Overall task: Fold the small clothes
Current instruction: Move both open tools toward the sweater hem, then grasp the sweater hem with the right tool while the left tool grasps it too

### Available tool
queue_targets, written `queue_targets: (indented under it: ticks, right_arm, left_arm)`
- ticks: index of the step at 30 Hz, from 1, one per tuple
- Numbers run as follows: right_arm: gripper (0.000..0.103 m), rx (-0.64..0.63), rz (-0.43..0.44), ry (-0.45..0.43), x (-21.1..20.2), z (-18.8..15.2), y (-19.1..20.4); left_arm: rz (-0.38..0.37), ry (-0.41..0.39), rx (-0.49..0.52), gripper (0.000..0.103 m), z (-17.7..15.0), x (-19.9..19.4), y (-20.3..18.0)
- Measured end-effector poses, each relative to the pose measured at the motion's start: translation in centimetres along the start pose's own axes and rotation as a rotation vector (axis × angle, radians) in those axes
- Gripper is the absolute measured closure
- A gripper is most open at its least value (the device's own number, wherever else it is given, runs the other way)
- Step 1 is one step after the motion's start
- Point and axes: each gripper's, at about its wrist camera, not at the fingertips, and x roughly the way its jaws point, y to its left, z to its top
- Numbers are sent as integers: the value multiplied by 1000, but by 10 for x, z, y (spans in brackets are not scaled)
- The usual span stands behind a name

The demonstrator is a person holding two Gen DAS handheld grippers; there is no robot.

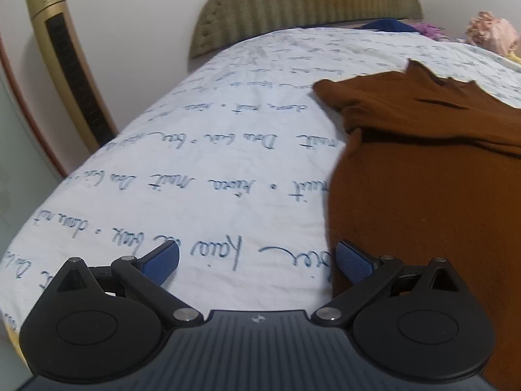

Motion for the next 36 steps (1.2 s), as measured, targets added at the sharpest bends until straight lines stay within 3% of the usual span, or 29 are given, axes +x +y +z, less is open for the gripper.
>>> queue_targets:
  ticks: [3, 9, 15, 19, 22, 28, 30, 31, 34, 36]
  right_arm:
    - [15, -15, 11, -25, -14, 3, -4]
    - [16, -10, 0, -85, -47, 11, -33]
    - [16, -38, 96, 60, -60, 7, -57]
    - [20, 23, 143, 165, -49, -5, -70]
    - [21, 44, 180, 173, -44, -12, -69]
    - [38, 11, 270, 215, -24, -15, -41]
    - [49, -2, 286, 221, -18, -10, -33]
    - [59, -1, 293, 225, -14, -8, -30]
    - [69, -23, 267, 229, -3, -3, -22]
    - [74, -26, 262, 223, -1, 0, -19]
  left_arm:
    - [-69, -16, 2, 0, -1, -5, 3]
    - [-241, 28, -18, 0, -4, -6, 19]
    - [-384, 28, 42, 0, -14, -19, 25]
    - [-465, 59, 62, 0, -21, -18, 24]
    - [-489, 71, 62, 0, -26, -16, 24]
    - [-601, 86, 39, 1, -28, -16, 22]
    - [-624, 88, 58, 1, -27, -17, 15]
    - [-622, 83, 71, 2, -27, -18, 11]
    - [-603, 74, 100, 26, -25, -19, 0]
    - [-597, 74, 105, 49, -23, -20, -3]
